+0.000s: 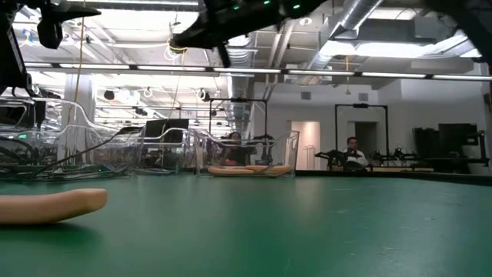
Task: Sort silverware by color (type)
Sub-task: Put the iridescent fork into the top left transparent bin
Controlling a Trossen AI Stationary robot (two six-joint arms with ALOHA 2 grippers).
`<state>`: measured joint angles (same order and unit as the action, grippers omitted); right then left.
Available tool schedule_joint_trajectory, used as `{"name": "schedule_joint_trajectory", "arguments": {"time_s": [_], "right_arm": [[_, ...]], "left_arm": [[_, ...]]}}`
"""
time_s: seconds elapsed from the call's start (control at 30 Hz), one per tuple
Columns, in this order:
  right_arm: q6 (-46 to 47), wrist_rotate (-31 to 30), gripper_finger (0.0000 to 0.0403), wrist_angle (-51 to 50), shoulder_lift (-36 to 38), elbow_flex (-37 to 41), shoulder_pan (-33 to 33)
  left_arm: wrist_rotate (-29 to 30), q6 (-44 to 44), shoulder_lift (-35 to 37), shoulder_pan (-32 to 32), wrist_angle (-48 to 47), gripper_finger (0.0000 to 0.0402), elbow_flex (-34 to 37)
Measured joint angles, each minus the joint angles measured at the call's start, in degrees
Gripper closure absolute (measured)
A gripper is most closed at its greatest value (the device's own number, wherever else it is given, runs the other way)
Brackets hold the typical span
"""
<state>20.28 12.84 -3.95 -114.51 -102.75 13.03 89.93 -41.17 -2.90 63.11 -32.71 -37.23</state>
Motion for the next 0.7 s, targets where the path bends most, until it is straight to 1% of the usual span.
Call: {"name": "schedule_joint_trajectory", "arguments": {"time_s": [0.07, 0.27, 0.4, 0.47, 0.57, 0.7], "right_arm": [[-1.8, 0.96, 0.0396, -1.57, -4.13, -6.08, 0.8], [-8.16, 2.36, 0.0396, -10.46, -14.76, -23.42, 2.77], [-12.1, 2.28, 0.0396, -12.72, -20.92, -32.33, 4.14], [-12.85, 2.28, 0.0396, -9.44, -21.63, -30.94, 4.82], [-13.55, 2.01, 0.0396, -9.4, -22.7, -30.71, 5.99], [-15.34, -0.93, 0.0396, -9.76, -23.77, -30.75, 6.84]], "left_arm": [[0.0, -0.06, 0.0, 0.01, 0.0, 0.0289, 0.0], [0.11, -2.03, 0.0, 0.0, 0.0, 0.0289, 0.0], [0.11, -2.47, -0.02, 0.02, 0.0, 0.0289, 0.0], [0.13, -2.96, -0.02, 0.01, 0.04, 0.0289, 0.0], [0.11, -3.02, -0.04, 0.0, 0.02, 0.0289, 0.0], [0.11, -2.97, -0.07, 0.01, -0.17, 0.0289, 0.0]]}}
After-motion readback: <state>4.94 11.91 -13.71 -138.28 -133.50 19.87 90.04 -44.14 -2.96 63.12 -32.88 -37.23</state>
